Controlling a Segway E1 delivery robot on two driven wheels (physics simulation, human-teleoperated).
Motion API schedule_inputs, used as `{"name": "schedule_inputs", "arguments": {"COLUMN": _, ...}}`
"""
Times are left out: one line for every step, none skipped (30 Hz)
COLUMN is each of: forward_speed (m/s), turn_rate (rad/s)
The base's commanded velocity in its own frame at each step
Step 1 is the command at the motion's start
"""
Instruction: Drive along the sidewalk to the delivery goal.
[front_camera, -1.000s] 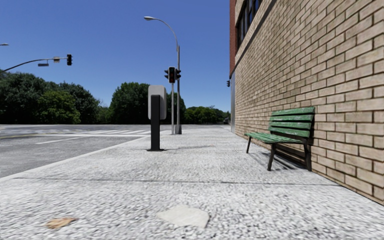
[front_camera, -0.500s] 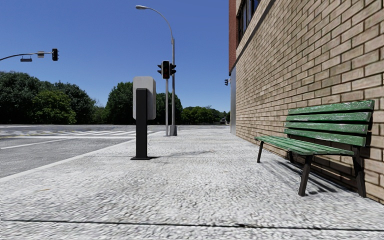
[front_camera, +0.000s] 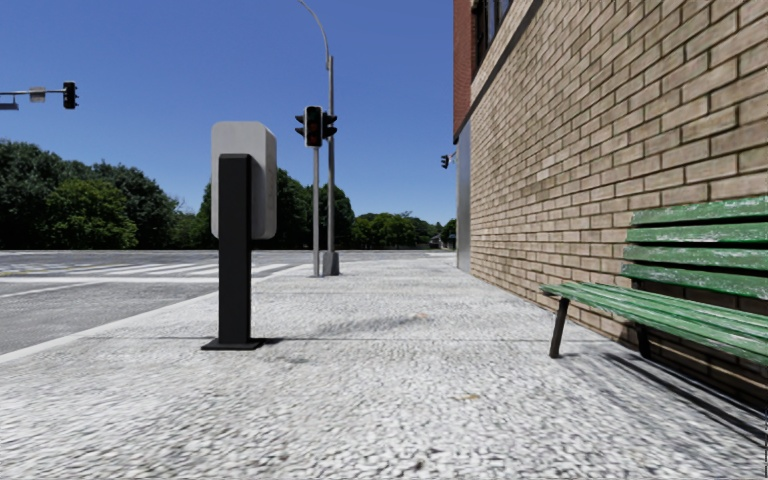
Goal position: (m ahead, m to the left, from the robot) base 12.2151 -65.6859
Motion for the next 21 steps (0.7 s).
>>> {"name": "schedule_inputs", "arguments": {"forward_speed": 2.0, "turn_rate": 0.0}}
{"name": "schedule_inputs", "arguments": {"forward_speed": 2.0, "turn_rate": 0.0}}
{"name": "schedule_inputs", "arguments": {"forward_speed": 2.0, "turn_rate": 0.0}}
{"name": "schedule_inputs", "arguments": {"forward_speed": 2.0, "turn_rate": 0.0}}
{"name": "schedule_inputs", "arguments": {"forward_speed": 2.0, "turn_rate": 0.0}}
{"name": "schedule_inputs", "arguments": {"forward_speed": 2.0, "turn_rate": 0.0}}
{"name": "schedule_inputs", "arguments": {"forward_speed": 2.0, "turn_rate": 0.0}}
{"name": "schedule_inputs", "arguments": {"forward_speed": 2.0, "turn_rate": 0.0}}
{"name": "schedule_inputs", "arguments": {"forward_speed": 2.0, "turn_rate": 0.0}}
{"name": "schedule_inputs", "arguments": {"forward_speed": 2.0, "turn_rate": 0.0}}
{"name": "schedule_inputs", "arguments": {"forward_speed": 2.0, "turn_rate": 0.0}}
{"name": "schedule_inputs", "arguments": {"forward_speed": 2.0, "turn_rate": 0.0}}
{"name": "schedule_inputs", "arguments": {"forward_speed": 2.0, "turn_rate": 0.0}}
{"name": "schedule_inputs", "arguments": {"forward_speed": 2.0, "turn_rate": 0.0}}
{"name": "schedule_inputs", "arguments": {"forward_speed": 2.0, "turn_rate": -0.26}}
{"name": "schedule_inputs", "arguments": {"forward_speed": 2.0, "turn_rate": -0.39}}
{"name": "schedule_inputs", "arguments": {"forward_speed": 2.0, "turn_rate": -0.39}}
{"name": "schedule_inputs", "arguments": {"forward_speed": 2.0, "turn_rate": -0.42}}
{"name": "schedule_inputs", "arguments": {"forward_speed": 2.0, "turn_rate": -0.43}}
{"name": "schedule_inputs", "arguments": {"forward_speed": 2.0, "turn_rate": -0.43}}
{"name": "schedule_inputs", "arguments": {"forward_speed": 2.0, "turn_rate": -0.43}}
